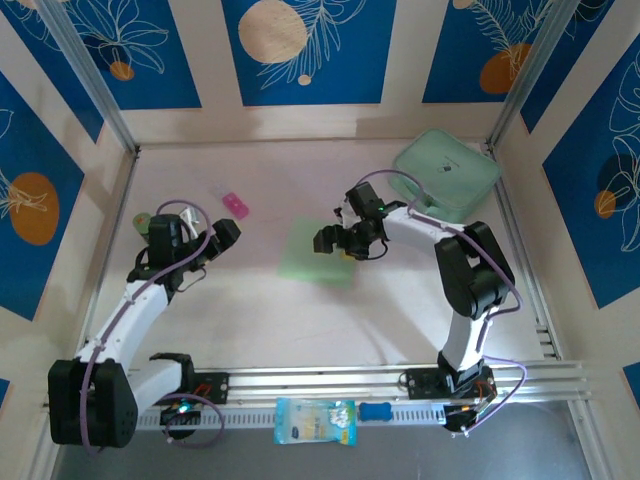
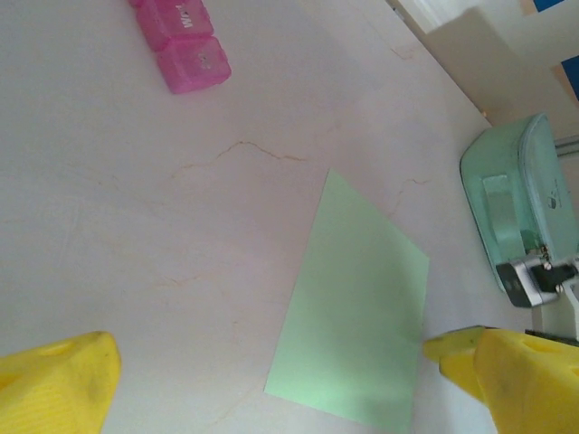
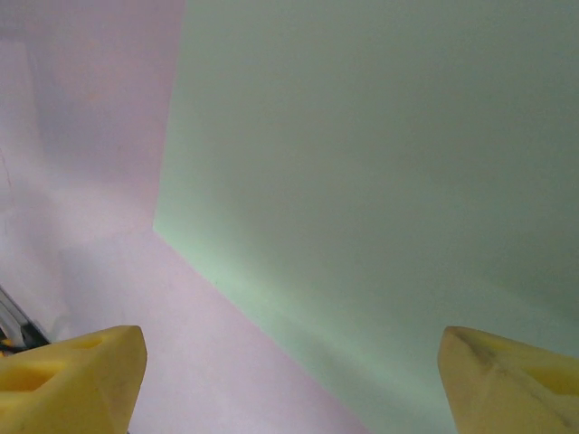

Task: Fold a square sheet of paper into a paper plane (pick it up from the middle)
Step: Move the square sheet of paper to the center of the table.

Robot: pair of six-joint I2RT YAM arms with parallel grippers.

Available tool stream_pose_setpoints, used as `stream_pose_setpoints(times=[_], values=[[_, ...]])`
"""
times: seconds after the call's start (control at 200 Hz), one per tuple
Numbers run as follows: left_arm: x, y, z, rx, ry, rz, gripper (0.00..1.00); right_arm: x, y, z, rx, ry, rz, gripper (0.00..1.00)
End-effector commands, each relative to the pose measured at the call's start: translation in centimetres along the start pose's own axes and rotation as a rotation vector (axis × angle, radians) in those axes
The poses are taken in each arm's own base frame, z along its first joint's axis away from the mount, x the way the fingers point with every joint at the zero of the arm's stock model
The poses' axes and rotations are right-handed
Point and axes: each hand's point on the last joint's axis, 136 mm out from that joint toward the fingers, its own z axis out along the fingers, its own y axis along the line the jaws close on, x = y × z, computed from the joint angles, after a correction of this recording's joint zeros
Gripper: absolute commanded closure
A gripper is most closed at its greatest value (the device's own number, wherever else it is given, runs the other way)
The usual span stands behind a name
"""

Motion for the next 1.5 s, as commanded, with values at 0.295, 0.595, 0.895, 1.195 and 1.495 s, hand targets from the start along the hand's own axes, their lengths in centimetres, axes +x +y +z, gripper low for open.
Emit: stream_pose_setpoints(times=[0.295,0.595,0.895,1.195,1.495], values=[[0.1,-1.7,-1.2,0.063,0.019,0.064,0.0,2.4,-1.9,2.9,0.035,0.105,0.037,0.17],[0.5,-2.8,-1.2,0.117,0.041,0.053,0.0,6.9,-1.3,3.6,0.017,0.166,0.016,0.16],[1.9,-3.8,-1.0,0.133,0.087,0.09,0.0,7.7,2.9,3.3,-0.068,0.152,-0.145,0.17],[4.2,-4.5,0.2,0.052,0.185,0.204,0.0,4.8,3.6,-1.4,-0.017,-0.12,-0.226,0.16],[10.6,-5.3,5.4,-0.194,0.488,0.462,0.04,2.5,-2.3,-7.5,0.115,-0.388,0.017,0.12]])
